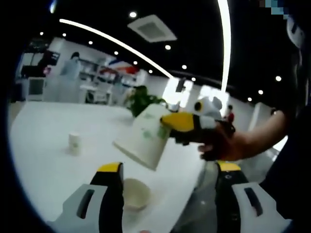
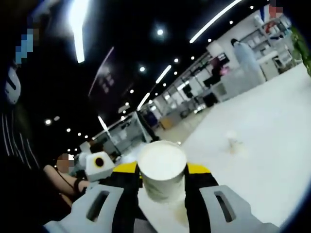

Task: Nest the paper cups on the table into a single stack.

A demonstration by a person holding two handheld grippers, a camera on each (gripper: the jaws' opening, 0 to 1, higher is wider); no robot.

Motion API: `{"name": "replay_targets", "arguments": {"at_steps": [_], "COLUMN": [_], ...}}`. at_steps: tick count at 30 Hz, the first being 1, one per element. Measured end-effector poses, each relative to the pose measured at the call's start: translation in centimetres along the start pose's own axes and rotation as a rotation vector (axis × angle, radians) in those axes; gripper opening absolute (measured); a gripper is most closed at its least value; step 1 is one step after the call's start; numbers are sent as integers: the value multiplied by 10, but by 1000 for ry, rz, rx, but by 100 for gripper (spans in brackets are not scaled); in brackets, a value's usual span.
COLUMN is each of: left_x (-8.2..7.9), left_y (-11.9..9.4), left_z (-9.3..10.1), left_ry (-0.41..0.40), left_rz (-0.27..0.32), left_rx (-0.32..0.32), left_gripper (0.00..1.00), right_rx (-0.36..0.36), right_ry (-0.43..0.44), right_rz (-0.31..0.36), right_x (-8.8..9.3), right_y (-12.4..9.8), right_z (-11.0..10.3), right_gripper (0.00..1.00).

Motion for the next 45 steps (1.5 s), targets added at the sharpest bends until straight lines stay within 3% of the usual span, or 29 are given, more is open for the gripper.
{"name": "replay_targets", "arguments": {"at_steps": [7,15,20,45], "left_x": [-8,-11,-11,-17], "left_y": [-5,-11,-16,-26], "left_z": [-1,-2,-4,-9], "left_ry": [-43,-102,-108,-157], "left_rz": [65,130,132,159], "left_rx": [26,58,69,78], "left_gripper": [64,60,47,13], "right_rx": [-16,-62,-90,-224], "right_ry": [30,133,208,351], "right_rz": [4,35,47,40], "right_x": [4,11,14,23], "right_y": [2,5,4,9], "right_z": [0,2,5,1], "right_gripper": [33,33,33,33]}}
Point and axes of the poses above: the point that each gripper's makers call its tool centre point, and the gripper's own axes: y roughly forward along the fingers, z roughly to its right, x roughly out of its underside, the point moved 8 cm from there along -y, roughly backward along the fingers, and after that the axes turned 8 degrees about -z, right-handed, at the moved point
